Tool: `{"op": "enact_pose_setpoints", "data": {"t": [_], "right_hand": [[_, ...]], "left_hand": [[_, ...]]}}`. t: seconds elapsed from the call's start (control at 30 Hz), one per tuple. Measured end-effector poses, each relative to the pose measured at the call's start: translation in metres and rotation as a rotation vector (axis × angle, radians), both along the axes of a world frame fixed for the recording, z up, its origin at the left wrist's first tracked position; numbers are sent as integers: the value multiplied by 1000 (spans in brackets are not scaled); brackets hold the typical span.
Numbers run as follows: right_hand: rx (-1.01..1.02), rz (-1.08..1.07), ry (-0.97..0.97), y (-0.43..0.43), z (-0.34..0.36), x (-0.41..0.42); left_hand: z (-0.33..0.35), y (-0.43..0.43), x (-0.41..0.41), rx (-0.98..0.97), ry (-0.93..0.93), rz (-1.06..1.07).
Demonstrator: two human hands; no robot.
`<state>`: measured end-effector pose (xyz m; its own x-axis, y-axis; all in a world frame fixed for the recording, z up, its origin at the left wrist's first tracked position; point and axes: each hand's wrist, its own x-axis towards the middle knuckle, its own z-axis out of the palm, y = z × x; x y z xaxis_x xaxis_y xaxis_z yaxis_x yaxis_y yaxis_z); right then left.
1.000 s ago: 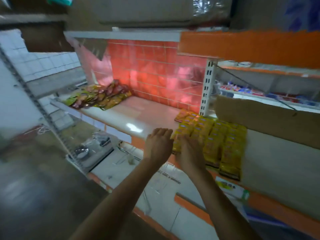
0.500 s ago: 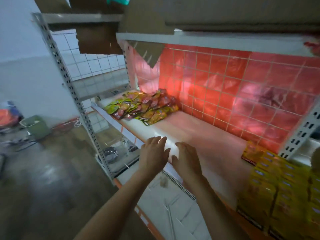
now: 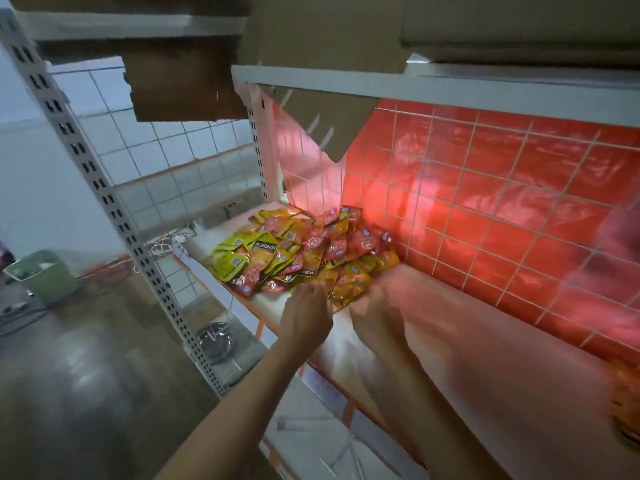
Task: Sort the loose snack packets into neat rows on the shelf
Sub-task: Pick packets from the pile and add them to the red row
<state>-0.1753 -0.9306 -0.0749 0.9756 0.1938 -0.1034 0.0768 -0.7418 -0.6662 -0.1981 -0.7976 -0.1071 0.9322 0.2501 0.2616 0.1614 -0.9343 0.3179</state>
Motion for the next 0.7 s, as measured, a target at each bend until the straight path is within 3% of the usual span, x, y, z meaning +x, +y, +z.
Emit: {"op": "enact_pose_setpoints", "data": {"t": [0.27,0.4,0.53,0.7], "right_hand": [[126,-343,17,59,-8,29],[266,-511,11,72,-11,28],[268,-621,48,70,-13,24],[463,-642,148,59,-34,22]], "left_hand": [[-13,31,29,121,-49,-263],[-20,41,30,94,-50,-382],[-8,46,26,-52,-124,-503],[0,47,29,-427,17,-509]]}}
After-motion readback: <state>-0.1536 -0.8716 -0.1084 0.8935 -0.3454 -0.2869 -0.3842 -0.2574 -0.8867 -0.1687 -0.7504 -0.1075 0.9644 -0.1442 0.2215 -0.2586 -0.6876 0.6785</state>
